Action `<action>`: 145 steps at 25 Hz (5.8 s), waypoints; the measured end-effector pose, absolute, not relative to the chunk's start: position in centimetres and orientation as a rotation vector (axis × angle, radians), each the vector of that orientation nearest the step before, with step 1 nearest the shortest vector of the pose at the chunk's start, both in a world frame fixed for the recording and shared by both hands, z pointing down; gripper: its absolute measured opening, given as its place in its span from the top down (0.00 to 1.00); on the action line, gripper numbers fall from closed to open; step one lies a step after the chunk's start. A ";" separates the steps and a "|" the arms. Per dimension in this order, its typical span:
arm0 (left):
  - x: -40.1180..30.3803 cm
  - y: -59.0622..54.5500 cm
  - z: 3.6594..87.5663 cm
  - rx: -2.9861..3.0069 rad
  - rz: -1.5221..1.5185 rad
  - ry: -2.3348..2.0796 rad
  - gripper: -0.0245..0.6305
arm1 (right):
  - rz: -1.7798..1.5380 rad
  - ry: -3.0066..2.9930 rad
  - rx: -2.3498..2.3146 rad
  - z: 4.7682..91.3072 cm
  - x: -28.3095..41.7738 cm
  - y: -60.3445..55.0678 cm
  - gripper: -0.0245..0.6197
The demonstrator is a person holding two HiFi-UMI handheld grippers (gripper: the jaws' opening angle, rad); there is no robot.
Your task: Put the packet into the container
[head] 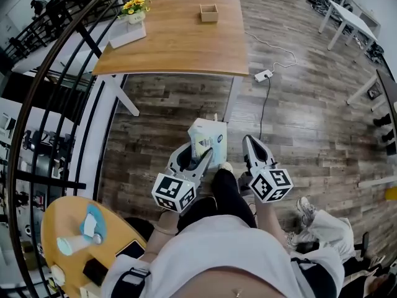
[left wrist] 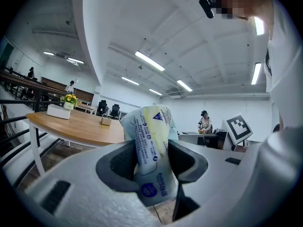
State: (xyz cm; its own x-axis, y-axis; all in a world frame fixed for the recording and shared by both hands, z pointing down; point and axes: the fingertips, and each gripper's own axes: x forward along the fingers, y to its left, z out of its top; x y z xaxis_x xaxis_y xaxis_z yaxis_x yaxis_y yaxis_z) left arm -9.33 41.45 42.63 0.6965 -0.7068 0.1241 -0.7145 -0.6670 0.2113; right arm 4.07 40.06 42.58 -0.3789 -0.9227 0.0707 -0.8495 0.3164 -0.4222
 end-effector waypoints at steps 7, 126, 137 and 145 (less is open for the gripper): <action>-7.8 37.5 42.4 2.657 0.039 -1.149 0.67 | -0.585 2.391 -1.628 42.2 5.9 36.1 0.94; -4.0 -29.0 44.1 2.525 0.072 -1.180 0.67 | -0.783 2.507 -1.656 44.9 7.9 -27.7 0.94; -4.5 -38.3 46.0 2.456 0.121 -1.166 0.67 | -0.759 2.518 -1.686 44.6 7.2 -37.4 0.94; -3.0 -44.3 47.1 2.401 0.203 -1.146 0.67 | -0.802 2.547 -1.750 45.7 8.8 -43.4 0.94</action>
